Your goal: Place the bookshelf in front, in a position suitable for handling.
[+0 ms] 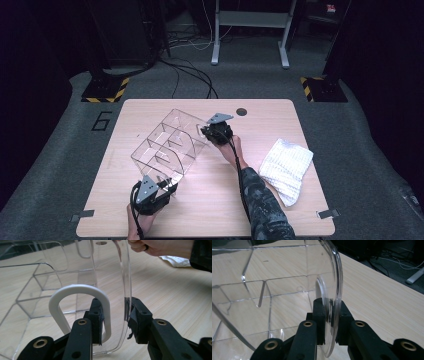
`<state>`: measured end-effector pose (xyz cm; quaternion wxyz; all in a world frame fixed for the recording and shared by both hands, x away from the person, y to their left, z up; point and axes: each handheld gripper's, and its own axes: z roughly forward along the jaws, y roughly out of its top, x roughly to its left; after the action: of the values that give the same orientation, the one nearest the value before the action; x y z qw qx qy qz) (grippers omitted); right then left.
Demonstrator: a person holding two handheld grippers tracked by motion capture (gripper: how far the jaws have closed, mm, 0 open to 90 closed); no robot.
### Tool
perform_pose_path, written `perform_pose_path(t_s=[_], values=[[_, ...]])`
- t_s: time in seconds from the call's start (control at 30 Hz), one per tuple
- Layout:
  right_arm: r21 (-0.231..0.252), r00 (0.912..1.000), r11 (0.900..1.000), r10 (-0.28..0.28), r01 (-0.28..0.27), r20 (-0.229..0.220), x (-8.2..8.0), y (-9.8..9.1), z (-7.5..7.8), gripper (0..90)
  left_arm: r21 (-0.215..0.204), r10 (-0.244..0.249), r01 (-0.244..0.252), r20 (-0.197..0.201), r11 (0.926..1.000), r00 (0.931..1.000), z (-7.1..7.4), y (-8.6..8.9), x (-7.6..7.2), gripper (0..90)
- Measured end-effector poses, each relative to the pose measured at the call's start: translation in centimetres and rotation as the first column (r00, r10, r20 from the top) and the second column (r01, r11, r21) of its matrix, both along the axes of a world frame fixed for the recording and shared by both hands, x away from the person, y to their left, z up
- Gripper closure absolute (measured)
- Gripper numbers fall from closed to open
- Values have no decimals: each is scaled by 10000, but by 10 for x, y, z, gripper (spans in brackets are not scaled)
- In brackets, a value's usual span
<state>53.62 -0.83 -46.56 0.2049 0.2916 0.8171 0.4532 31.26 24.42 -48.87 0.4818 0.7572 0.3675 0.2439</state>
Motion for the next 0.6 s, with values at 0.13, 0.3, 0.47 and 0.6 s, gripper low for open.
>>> perform_pose_path(t_s=[0.13, 0.3, 0.47, 0.6], values=[[187, 9999, 9998, 81, -83, 122, -8, -5, 9, 848, 69, 72, -74, 160, 9999, 9998, 7, 11, 2, 663], [437, 9988, 9990, -27, 6, 490, -18, -16, 22, 855, 221, -73, 64, 398, 9997, 9992, 22, 18, 9, 664], [641, 9970, 9974, -361, 317, 689, -27, -29, 35, 856, 110, 19, -25, 522, 9999, 9986, 33, 20, 18, 666], [569, 9946, 9968, -605, 558, 841, -38, -40, 43, 855, 133, -82, 75, 509, 9999, 9987, 38, 21, 27, 666]])
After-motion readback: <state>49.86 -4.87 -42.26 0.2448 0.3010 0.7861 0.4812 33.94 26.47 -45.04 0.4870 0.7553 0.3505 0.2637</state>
